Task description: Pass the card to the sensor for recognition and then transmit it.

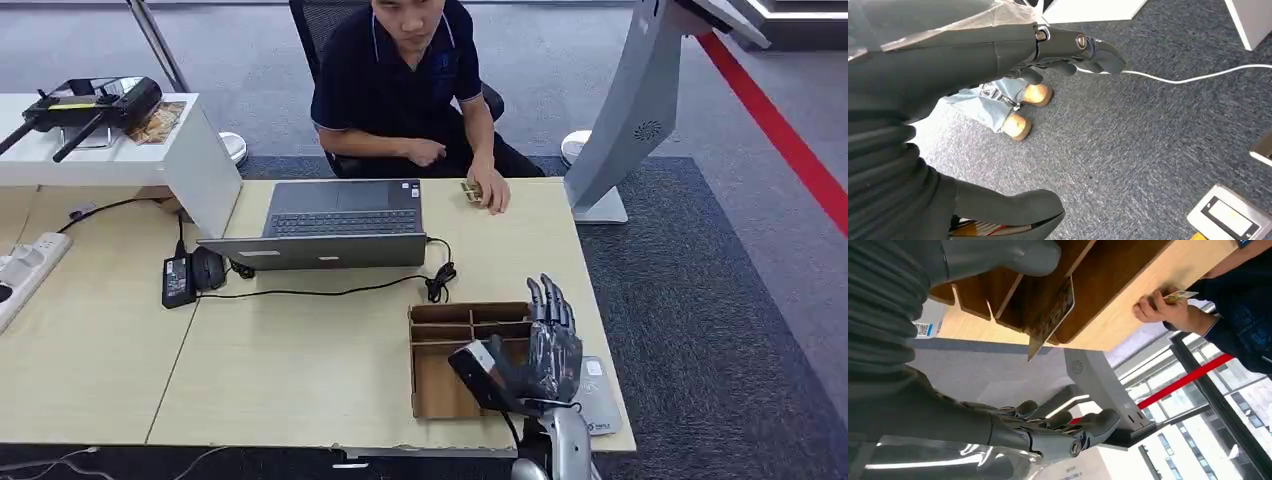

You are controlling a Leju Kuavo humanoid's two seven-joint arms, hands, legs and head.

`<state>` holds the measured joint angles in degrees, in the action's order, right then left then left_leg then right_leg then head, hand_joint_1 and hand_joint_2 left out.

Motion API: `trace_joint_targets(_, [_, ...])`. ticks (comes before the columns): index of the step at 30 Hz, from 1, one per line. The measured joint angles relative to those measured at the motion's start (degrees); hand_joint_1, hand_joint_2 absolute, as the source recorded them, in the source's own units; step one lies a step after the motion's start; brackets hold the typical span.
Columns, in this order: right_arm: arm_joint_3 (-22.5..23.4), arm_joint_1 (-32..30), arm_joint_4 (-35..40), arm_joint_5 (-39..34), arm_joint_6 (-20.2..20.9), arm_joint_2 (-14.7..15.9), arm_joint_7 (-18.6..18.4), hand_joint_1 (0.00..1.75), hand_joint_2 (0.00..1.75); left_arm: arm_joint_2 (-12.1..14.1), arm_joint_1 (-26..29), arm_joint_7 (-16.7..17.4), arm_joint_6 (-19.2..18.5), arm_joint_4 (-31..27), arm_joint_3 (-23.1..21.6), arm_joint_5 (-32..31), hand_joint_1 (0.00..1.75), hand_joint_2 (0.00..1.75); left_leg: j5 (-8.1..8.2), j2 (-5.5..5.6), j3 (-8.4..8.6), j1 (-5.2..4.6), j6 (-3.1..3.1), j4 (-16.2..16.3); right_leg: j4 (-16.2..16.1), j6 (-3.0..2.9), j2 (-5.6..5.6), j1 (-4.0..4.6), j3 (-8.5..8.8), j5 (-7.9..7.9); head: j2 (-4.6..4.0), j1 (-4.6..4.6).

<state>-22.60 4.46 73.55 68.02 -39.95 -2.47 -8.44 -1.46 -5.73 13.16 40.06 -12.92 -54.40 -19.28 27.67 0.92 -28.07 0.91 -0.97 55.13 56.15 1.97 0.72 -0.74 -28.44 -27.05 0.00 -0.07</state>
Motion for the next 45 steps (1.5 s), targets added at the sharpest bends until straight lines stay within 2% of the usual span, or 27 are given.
trace_joint_targets(28, [0.7, 0.2, -1.2, 2.2, 0.0, 0.0, -0.4, 0.35, 1.75, 0.0, 0.0, -0.1, 0.0, 0.0, 0.0, -0.1, 0.00, 1.75, 0.00, 0.00, 0.01, 0.00, 0.00, 0.0, 0.0, 0.00, 0.00, 0.00, 0.00, 0.00, 0.00, 0.00])
trace_joint_targets(29, [0.9, 0.2, -1.2, 2.2, 0.0, 0.0, -0.4, 0.35, 1.75, 0.0, 0.0, -0.1, 0.0, 0.0, 0.0, -0.2, 0.00, 0.00, 0.00, -0.01, 0.01, 0.00, 0.00, 0.0, 0.0, 0.00, 0.00, 0.00, 0.00, 0.00, 0.00, 0.00])
trace_joint_targets(45, [2.3, 0.2, -1.1, 3.0, 0.0, 0.0, -0.4, 0.37, 1.75, 0.0, 0.0, -0.2, 0.0, 0.0, -0.1, -0.2, 0.00, 0.00, 0.00, 0.00, 0.01, 0.00, 0.00, 0.0, 0.0, 0.00, 0.00, 0.00, 0.00, 0.00, 0.00, 0.00])
